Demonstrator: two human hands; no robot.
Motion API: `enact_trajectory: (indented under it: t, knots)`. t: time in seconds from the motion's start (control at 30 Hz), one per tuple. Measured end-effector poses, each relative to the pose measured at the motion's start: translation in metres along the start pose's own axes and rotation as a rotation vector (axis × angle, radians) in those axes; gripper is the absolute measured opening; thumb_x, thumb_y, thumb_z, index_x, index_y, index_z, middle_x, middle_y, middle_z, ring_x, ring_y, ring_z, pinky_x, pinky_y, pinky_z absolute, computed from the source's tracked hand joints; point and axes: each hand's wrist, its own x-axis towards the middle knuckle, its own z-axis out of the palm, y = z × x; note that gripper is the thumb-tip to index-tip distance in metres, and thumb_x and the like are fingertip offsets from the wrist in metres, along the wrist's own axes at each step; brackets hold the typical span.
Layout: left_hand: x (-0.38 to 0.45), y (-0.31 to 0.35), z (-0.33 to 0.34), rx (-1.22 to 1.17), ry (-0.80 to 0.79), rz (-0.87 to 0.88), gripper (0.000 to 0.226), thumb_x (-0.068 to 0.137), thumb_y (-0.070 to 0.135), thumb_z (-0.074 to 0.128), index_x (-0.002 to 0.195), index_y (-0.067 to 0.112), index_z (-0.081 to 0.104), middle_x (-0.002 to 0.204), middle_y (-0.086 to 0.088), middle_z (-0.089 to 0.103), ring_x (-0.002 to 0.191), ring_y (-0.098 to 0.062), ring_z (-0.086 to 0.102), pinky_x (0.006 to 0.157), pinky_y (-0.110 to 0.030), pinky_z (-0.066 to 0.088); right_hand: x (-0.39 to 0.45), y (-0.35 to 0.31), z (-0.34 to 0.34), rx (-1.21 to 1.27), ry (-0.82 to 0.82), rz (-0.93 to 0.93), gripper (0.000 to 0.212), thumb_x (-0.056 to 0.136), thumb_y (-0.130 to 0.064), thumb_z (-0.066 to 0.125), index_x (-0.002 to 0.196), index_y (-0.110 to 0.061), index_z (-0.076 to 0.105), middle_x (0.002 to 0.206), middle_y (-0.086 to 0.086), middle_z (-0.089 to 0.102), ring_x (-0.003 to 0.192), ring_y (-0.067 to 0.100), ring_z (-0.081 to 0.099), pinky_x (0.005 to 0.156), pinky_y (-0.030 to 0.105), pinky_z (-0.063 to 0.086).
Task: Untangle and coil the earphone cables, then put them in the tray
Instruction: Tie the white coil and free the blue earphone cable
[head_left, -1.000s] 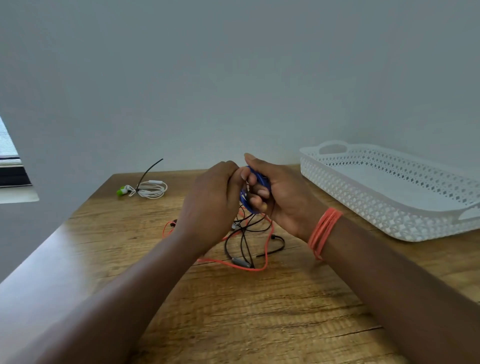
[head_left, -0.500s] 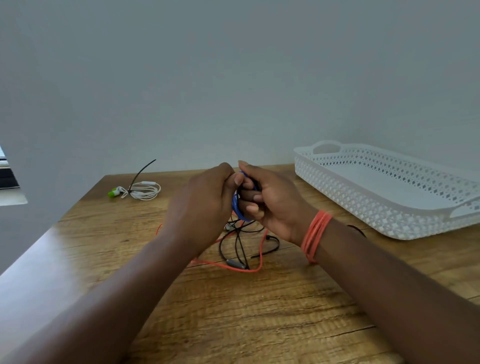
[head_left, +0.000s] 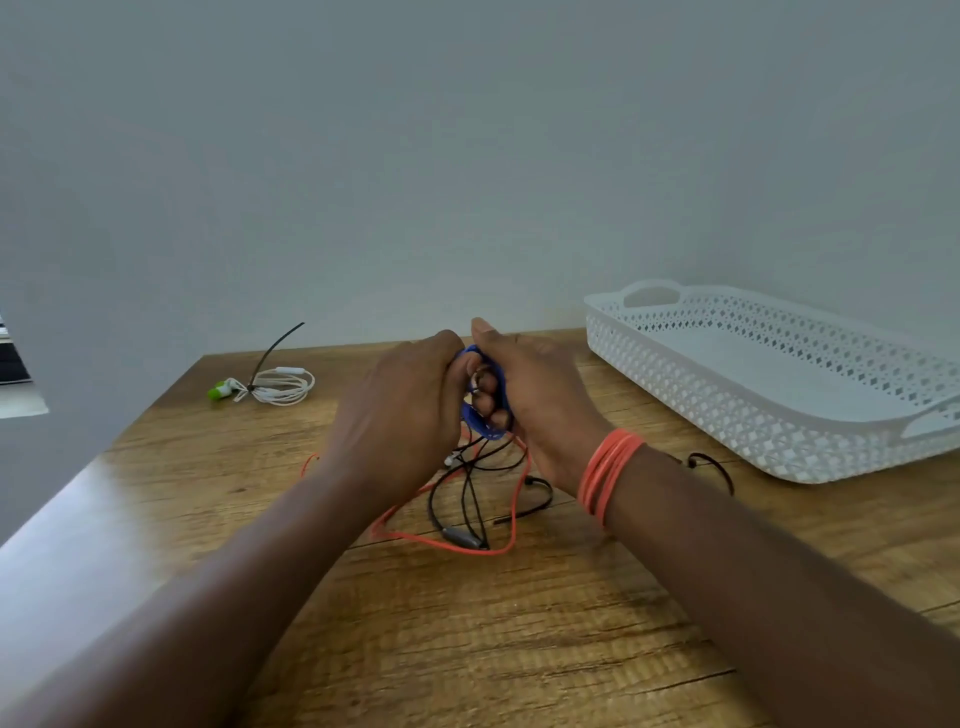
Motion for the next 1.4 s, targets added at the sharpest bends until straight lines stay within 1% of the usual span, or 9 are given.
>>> enact_trajectory:
  t: [0.2,0.37,0.53,0.6,0.7,0.8,1.1,1.27,1.4]
  knots:
    - [0.000,-0.005,-0.002,-0.108,0.030,-0.027,0.028,0.102,0.034,0.038,0.082,0.017,0.048,0.061,0.003,0.051,0.055,-0.015,0.048,0.049,-0.038,0.036,0.002,-0.004,-0.010,-0.269,-0.129,-0.242,0.035,0.099,-0.031,0.051,0.078,-0.006,0.063,0.057,0.000,0.050,0.052,0.011,0.050,0.050,0.022,0.044]
    - [-0.001,-0.016,-0.010,-0.238,0.013,-0.087,0.031,0.099,0.042,0.037,0.080,0.021,0.050,0.062,-0.003,0.055,0.057,-0.023,0.053,0.057,-0.046,0.044,0.002,-0.007,-0.008,-0.567,-0.148,-0.466,0.024,0.099,-0.024,0.052,0.089,-0.019,0.072,0.068,-0.013,0.059,0.066,0.000,0.054,0.065,0.016,0.045]
    - [-0.001,-0.009,-0.007,-0.546,-0.083,-0.250,0.036,0.101,0.039,0.042,0.086,0.012,0.061,0.080,-0.023,0.063,0.065,-0.020,0.057,0.064,-0.046,0.050,0.008,0.004,-0.010,-0.801,-0.050,-0.532,0.027,0.100,-0.035,0.041,0.088,-0.025,0.063,0.089,-0.005,0.066,0.091,0.019,0.060,0.087,0.051,0.047]
    - [0.000,-0.004,-0.007,-0.748,-0.132,-0.380,0.044,0.101,0.042,0.039,0.095,0.008,0.066,0.090,-0.020,0.068,0.075,-0.017,0.063,0.074,-0.039,0.053,0.008,0.005,-0.010,-0.825,-0.026,-0.554,0.024,0.100,-0.034,0.039,0.089,-0.027,0.059,0.092,-0.001,0.061,0.095,0.023,0.056,0.088,0.053,0.044]
    - [0.002,-0.007,-0.008,-0.911,-0.166,-0.519,0.060,0.098,0.056,0.034,0.110,0.007,0.065,0.101,-0.014,0.071,0.088,-0.020,0.066,0.075,-0.036,0.054,0.006,0.003,-0.011,-0.795,-0.025,-0.603,0.021,0.102,-0.030,0.041,0.087,-0.028,0.055,0.090,-0.001,0.054,0.092,0.019,0.052,0.089,0.048,0.042]
    - [0.002,-0.013,-0.011,-0.988,-0.142,-0.508,0.065,0.095,0.059,0.039,0.114,0.002,0.061,0.106,-0.018,0.067,0.071,-0.018,0.059,0.060,-0.026,0.047,0.004,0.003,-0.009,-0.751,-0.057,-0.649,0.022,0.103,-0.028,0.040,0.085,-0.027,0.052,0.087,0.001,0.052,0.085,0.020,0.051,0.082,0.043,0.044]
    - [0.003,-0.007,-0.013,-1.051,-0.259,-0.393,0.073,0.086,0.060,0.046,0.111,-0.008,0.057,0.063,-0.003,0.054,0.058,-0.016,0.041,0.059,-0.030,0.035,0.003,0.006,-0.006,-0.661,-0.077,-0.607,0.019,0.104,-0.022,0.039,0.091,-0.021,0.052,0.094,0.004,0.053,0.089,0.017,0.054,0.077,0.022,0.041]
    - [0.002,-0.009,-0.015,-1.057,-0.298,-0.375,0.048,0.084,0.051,0.052,0.099,0.005,0.058,0.062,0.004,0.050,0.058,-0.011,0.039,0.061,-0.028,0.032,0.003,0.008,-0.004,-0.629,-0.067,-0.580,0.019,0.104,-0.020,0.038,0.091,-0.019,0.051,0.088,-0.002,0.049,0.077,0.004,0.047,0.069,0.010,0.034]
    - [0.001,-0.013,-0.016,-1.044,-0.347,-0.335,0.033,0.083,0.046,0.057,0.082,0.013,0.061,0.072,0.002,0.059,0.068,-0.013,0.048,0.066,-0.025,0.036,0.006,0.008,-0.004,-0.580,-0.056,-0.552,0.023,0.104,-0.021,0.038,0.088,-0.015,0.052,0.088,0.006,0.052,0.075,0.011,0.048,0.068,0.015,0.036]
